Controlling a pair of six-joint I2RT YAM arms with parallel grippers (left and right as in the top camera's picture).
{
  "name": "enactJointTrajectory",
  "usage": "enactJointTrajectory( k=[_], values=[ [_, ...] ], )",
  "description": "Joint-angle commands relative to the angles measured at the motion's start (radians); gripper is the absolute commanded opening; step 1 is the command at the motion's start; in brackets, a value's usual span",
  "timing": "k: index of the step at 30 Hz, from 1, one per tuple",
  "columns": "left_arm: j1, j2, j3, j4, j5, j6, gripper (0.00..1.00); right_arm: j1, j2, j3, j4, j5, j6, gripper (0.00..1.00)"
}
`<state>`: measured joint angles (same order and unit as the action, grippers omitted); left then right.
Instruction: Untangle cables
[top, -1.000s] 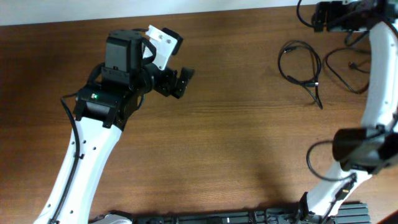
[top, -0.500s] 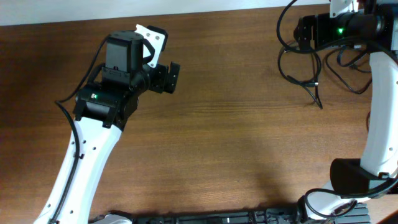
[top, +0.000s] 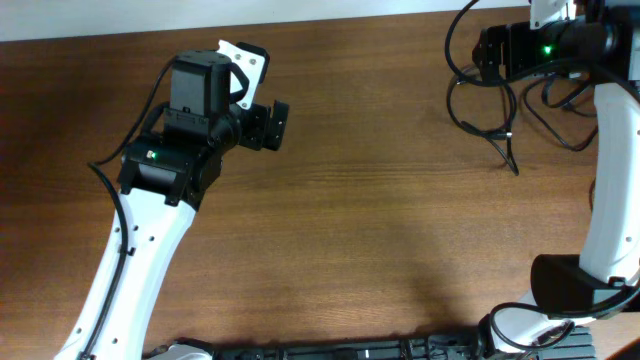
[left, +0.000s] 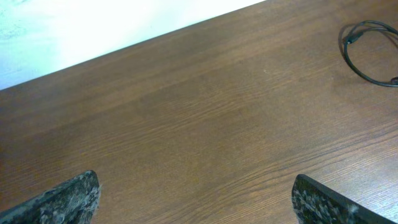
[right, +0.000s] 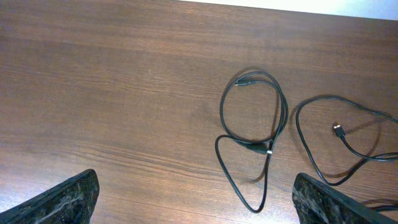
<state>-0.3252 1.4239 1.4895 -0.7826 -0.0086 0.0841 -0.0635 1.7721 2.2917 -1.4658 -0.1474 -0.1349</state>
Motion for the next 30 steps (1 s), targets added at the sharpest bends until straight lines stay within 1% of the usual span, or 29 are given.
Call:
enactJointTrajectory(
  k=[1,7,12,14,18,21,24,25,30],
  values=[
    [-0.001,-0.023,0.019,-0.002,-0.011,-0.016,0.99,0.005,0.002,0.007,-0.002,-0.006,0.002,0.99],
    [-0.002,-0.023,0.019,-0.026,-0.011,-0.016,0.99,0.004,0.002,0.007,-0.001,-0.006,0.002,0.99],
    [0.001,-0.026,0.016,-0.187,-0.045,-0.016,0.99,0.004,0.002,0.007,-0.001,-0.006,0.002,0.99],
    [0.001,-0.028,-0.011,-0.238,-0.045,-0.016,0.99,0.004,0.002,0.007,-0.001,-0.006,0.002,0.99],
    [0.009,-0.082,-0.134,-0.233,-0.043,-0.016,0.99,0.005,0.002,0.007,-0.001,-0.006,0.002,0.99],
    [0.014,-0.158,-0.284,-0.135,-0.031,-0.017,0.99,0.004,0.002,0.007,-0.001,-0.006,0.002,0.99],
    [0.014,-0.308,-0.514,0.05,0.016,-0.018,0.99,0.004,0.002,0.007,-0.001,-0.006,0.002,0.99],
    [0.014,-0.336,-0.554,0.08,0.021,-0.021,0.99,0.004,0.002,0.007,-0.001,-0.006,0.002,0.99],
    [0.014,-0.537,-0.829,0.364,0.02,-0.124,0.99,0.004,0.002,0.007,-0.001,-0.006,0.002,0.99]
  ],
)
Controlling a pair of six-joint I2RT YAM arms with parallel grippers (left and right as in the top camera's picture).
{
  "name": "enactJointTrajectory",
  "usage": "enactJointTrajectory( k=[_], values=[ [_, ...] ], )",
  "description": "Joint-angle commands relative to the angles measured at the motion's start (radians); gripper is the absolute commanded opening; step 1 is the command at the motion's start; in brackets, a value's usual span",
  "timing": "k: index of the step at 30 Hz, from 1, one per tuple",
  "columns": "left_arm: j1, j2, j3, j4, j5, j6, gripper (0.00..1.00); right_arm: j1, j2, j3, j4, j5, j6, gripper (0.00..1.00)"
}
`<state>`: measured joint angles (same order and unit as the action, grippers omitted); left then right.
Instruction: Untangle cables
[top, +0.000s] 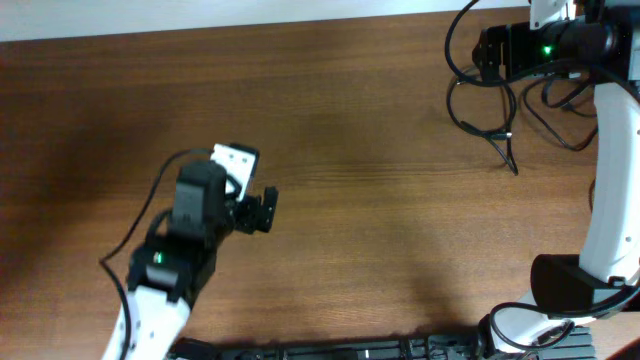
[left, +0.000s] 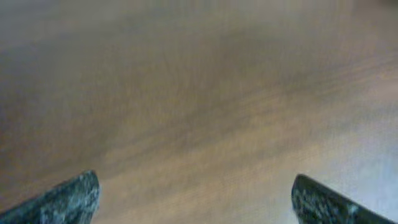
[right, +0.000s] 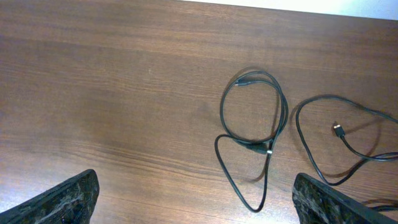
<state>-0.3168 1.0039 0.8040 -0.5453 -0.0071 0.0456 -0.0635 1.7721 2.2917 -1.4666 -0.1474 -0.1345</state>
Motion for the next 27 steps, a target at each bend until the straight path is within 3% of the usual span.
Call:
enactJointTrajectory(
  k=[1,12,20,27],
  values=[
    [0.006,-0.151,-0.188,0.178,0.019,-0.097,0.99,0.004,0.002,0.007,0.0,-0.006,0.001,0.99],
    [0.071,-0.447,-0.602,0.838,0.01,-0.102,0.99,0.004,0.002,0.007,0.0,-0.006,0.001,0.99],
    [0.186,-0.613,-0.768,1.074,-0.019,-0.102,0.99,0.004,0.002,0.007,0.0,-0.006,0.002,0.99],
    [0.28,-0.682,-0.796,1.053,-0.115,-0.102,0.99,0.004,0.002,0.007,0.0,-0.005,0.001,0.99]
  ],
)
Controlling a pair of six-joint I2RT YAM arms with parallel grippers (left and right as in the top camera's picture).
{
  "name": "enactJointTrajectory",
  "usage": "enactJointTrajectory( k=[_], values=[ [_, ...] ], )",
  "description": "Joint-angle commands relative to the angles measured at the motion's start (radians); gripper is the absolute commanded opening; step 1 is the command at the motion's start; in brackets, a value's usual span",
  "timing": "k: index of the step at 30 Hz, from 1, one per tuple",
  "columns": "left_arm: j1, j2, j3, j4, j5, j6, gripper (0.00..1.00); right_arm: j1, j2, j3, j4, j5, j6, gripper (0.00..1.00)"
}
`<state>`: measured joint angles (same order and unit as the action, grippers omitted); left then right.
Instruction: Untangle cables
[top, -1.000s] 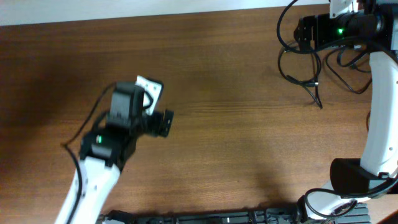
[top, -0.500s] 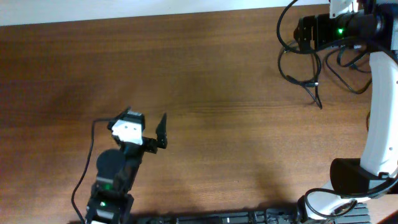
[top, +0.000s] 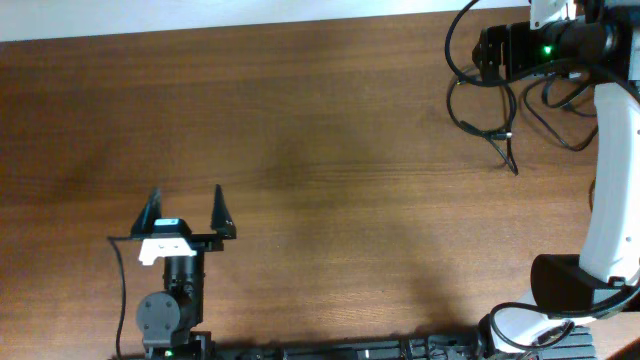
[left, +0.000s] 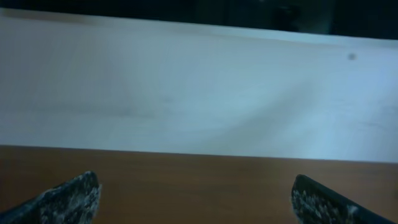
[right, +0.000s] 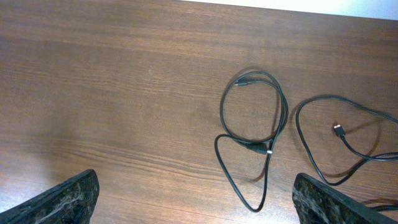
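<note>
Two thin black cables lie apart on the brown table. One cable (right: 255, 134) forms a loop with a hanging bend; in the overhead view it is the cable (top: 490, 125) at the back right. A second cable (right: 336, 146) curls to its right. My right gripper (right: 196, 199) hovers open above them, nothing between its fingers. My left gripper (top: 186, 208) stands open at the front left, far from the cables; in its wrist view the left gripper (left: 196, 199) faces the table's far edge and a pale wall.
The right arm's white link (top: 610, 170) runs down the right side of the table. The robot base (top: 330, 350) sits along the front edge. Bare wood (top: 330, 160) spans the middle.
My left arm has drawn back to the front left edge, its gripper now pointing level across the table at the wall. The right gripper and both cables have not moved.
The left gripper was open at the back left, looking down at the table with one cable at its view's edge. Then it was lower down the table, its view blurred. Now it is folded back at the front edge. The right arm stayed still throughout.
</note>
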<state>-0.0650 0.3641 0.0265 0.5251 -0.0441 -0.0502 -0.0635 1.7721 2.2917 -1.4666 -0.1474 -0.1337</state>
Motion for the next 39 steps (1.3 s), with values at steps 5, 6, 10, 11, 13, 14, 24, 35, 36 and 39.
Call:
enactJointTrajectory(
  k=[5,6,10,11,13,14,24,35,36,39],
  values=[
    [0.048,-0.147,-0.018,-0.145,-0.133,-0.006,0.99,0.004,0.002,0.007,0.0,-0.006,0.001,0.99],
    [0.052,-0.179,-0.018,-0.186,-0.132,-0.006,0.99,0.004,0.002,0.007,0.0,-0.006,0.0,0.99],
    [0.077,-0.314,-0.018,-0.357,-0.108,-0.006,0.99,0.004,0.002,0.007,0.0,-0.006,0.0,0.99],
    [0.086,-0.339,-0.018,-0.387,-0.093,-0.006,0.99,0.004,0.002,0.007,0.0,-0.006,0.0,0.99],
    [0.105,-0.36,-0.018,-0.423,-0.053,-0.006,0.99,0.004,0.002,0.007,0.0,-0.006,0.0,0.99],
    [0.113,-0.36,-0.018,-0.435,-0.028,-0.006,0.99,0.004,0.002,0.007,0.0,-0.006,0.001,0.99],
    [0.13,-0.36,-0.018,-0.61,0.042,0.018,0.99,0.004,0.002,0.007,0.0,-0.006,0.001,0.99],
    [0.129,-0.359,-0.018,-0.609,0.056,0.017,0.99,0.004,0.002,0.007,0.0,-0.006,0.001,0.99],
    [0.129,-0.359,-0.018,-0.609,0.056,0.017,0.99,0.004,0.002,0.007,0.0,-0.006,0.001,0.99],
    [0.129,-0.359,-0.018,-0.609,0.056,0.016,0.99,0.004,0.002,0.007,0.0,-0.006,0.001,0.99]
  ],
)
